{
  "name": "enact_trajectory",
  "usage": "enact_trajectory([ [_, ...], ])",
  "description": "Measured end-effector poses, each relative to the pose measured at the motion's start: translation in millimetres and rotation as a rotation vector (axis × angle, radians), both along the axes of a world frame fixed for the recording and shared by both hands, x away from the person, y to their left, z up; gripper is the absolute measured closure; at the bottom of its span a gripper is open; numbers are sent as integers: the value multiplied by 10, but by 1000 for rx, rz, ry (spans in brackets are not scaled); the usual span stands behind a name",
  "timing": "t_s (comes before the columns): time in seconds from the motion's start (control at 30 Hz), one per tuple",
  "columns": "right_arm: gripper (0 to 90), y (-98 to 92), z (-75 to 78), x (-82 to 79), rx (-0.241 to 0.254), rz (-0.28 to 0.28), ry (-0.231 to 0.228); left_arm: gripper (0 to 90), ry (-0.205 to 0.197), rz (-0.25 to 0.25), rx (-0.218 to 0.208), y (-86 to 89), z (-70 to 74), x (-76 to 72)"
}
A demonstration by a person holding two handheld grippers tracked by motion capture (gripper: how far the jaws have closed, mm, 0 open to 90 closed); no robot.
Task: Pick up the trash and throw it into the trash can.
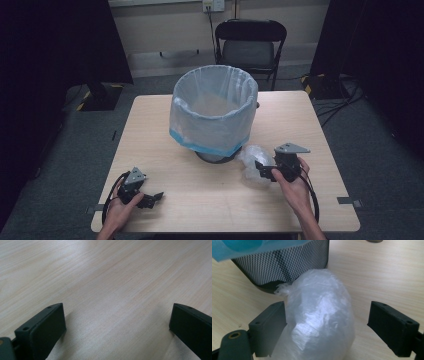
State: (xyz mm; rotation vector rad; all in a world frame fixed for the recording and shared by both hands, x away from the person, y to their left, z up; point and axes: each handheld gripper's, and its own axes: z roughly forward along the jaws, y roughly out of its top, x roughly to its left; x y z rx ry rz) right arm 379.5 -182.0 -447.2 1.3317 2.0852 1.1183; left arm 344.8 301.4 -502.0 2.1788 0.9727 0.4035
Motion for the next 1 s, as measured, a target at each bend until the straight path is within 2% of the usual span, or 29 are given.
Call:
enact_trajectory([
  [0.17, 127, 38, -176, 49, -3, 35, 78, 0, 0, 0, 0, 0, 0, 0],
  [0.27, 107, 47, -236, 45, -2, 50, 101, 0, 0, 0, 0, 0, 0, 0],
  [0.4, 110, 89, -347, 35, -5, 98, 149, 0, 0, 0, 0, 0, 0, 1],
  [0.47, 122, 88, -364, 42, 1, 110, 158, 0, 0, -1, 0, 0, 0, 1],
  [0.53, 224, 76, -395, 50, 38, 138, 183, 0, 0, -1, -1, 0, 0, 1],
  [0.63, 296, 57, -357, 25, 31, 136, 178, 0, 0, -3, -2, 1, -1, 3],
  [0.8, 329, -75, -294, 3, 29, 91, 167, 0, 0, -4, -2, 1, -1, 3],
  [1.0, 340, -294, -158, -43, 70, 19, 112, 0, 0, -4, -2, 1, -1, 3],
])
